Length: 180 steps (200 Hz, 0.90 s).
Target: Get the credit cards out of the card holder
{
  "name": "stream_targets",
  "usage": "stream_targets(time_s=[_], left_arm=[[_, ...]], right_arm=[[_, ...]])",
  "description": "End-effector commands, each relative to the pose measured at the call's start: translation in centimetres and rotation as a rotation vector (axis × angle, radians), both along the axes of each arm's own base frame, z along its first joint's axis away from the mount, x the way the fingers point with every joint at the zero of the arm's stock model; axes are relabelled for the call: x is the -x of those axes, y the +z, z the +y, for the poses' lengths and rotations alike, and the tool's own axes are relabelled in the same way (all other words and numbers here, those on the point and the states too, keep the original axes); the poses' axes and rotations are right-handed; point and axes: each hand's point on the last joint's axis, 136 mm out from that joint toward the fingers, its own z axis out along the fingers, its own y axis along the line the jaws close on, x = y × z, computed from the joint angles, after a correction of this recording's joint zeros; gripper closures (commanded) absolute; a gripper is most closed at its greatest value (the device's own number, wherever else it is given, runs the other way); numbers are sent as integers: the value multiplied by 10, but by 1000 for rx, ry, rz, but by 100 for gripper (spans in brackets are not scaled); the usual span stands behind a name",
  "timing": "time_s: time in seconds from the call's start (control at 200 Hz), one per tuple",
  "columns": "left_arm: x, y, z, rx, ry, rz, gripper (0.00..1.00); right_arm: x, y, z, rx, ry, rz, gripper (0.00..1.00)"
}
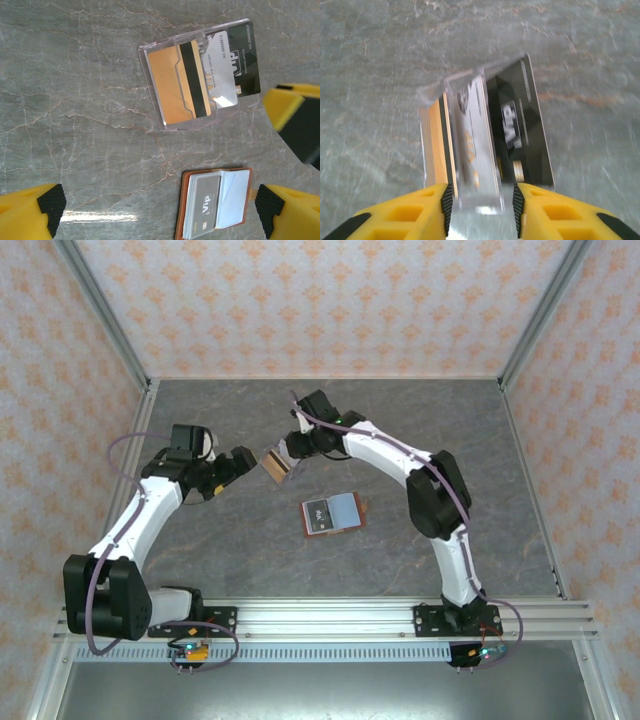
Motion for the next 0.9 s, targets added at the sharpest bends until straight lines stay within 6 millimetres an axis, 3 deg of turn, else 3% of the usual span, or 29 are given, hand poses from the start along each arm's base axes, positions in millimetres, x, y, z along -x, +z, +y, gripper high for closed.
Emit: stream_targets(time_s=[0.0, 0.17, 0.325, 0.531, 0.691, 0.896], left_arm=[[-2, 1, -2, 19, -13, 7, 0], [-2, -2, -11, 36, -30, 0, 0], [-1, -7, -27, 16, -86, 20, 0], [-3, -17, -51, 10, -120, 43, 0], [-3, -28, -71, 47, -133, 72, 8], [2, -38, -96, 56, -170, 89, 14]], right_arm=[[31, 41, -26, -67, -111, 30, 55], [74, 23, -64, -150, -280, 128, 48], [100, -10, -71, -245, -379, 253, 49], [108, -48, -72, -252, -439, 340, 55], [107, -71, -72, -227, -494, 395, 60], [113, -90, -90, -170, -584, 416, 63]])
